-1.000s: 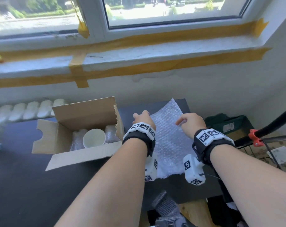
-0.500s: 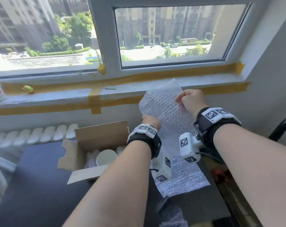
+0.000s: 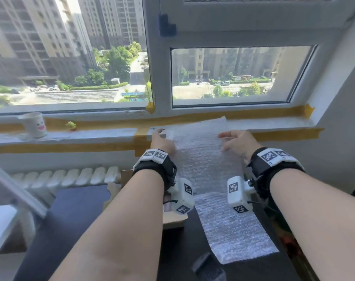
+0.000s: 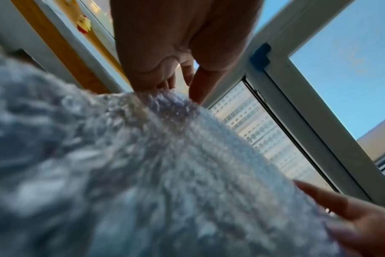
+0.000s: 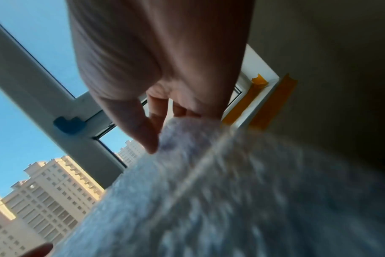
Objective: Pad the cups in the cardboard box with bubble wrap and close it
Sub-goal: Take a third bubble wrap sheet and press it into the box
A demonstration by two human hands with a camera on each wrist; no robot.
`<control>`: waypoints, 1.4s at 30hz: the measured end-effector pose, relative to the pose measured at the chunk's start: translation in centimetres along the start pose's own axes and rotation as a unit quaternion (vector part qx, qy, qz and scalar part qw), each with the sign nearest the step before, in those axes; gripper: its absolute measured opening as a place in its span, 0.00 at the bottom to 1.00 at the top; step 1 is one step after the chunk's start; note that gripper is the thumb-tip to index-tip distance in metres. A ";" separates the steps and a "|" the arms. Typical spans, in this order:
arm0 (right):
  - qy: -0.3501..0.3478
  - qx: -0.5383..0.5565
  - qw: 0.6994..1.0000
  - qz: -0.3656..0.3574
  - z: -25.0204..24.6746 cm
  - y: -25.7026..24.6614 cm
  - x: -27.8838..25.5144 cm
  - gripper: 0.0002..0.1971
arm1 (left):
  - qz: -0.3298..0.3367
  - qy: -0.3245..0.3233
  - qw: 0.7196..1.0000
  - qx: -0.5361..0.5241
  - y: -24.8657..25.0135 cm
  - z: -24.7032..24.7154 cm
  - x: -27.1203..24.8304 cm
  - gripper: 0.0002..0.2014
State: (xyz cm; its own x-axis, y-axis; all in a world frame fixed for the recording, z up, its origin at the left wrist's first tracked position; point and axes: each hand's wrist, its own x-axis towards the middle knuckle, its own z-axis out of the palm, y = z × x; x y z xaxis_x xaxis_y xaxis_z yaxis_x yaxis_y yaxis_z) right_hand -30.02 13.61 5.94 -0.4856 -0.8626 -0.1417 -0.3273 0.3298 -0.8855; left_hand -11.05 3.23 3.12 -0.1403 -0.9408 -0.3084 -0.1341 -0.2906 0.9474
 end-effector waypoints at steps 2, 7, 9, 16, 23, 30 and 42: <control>-0.011 -0.024 1.000 -0.004 1.1 0.1 0.1 0.23 | -0.004 -0.005 1.000 -0.019 0.3 -1.9 0.0 0.25; 0.020 -0.035 0.999 -0.005 2.6 -0.2 0.4 0.23 | 0.018 -0.087 0.989 0.116 0.1 -4.6 -0.8 0.17; 0.033 -0.049 0.998 0.000 2.9 -0.4 0.6 0.22 | 0.013 -0.105 0.980 0.168 0.2 -5.2 -1.2 0.22; 0.031 -0.057 0.998 -0.005 4.2 -0.8 0.8 0.14 | 0.017 -0.015 0.976 0.218 0.4 -6.9 -1.2 0.22; 0.053 0.048 0.997 0.000 4.2 -0.9 1.5 0.14 | 0.007 -0.034 0.989 0.141 0.9 -7.3 -1.4 0.26; -0.071 0.062 0.996 -0.005 4.8 -1.1 0.6 0.36 | 0.041 0.013 0.992 0.118 0.3 -7.1 -1.5 0.29; -0.147 0.038 0.988 0.006 5.4 -0.3 1.1 0.31 | 0.000 -0.122 0.973 0.198 0.4 -8.5 -2.2 0.28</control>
State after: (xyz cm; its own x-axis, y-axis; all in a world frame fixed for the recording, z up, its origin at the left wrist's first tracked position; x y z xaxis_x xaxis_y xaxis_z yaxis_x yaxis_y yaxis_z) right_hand -26.03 10.50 3.67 -0.2286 -0.9370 -0.2643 -0.2567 0.3199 -0.9120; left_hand -2.43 3.68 4.91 -0.3628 -0.8575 -0.3647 -0.4937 -0.1550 0.8557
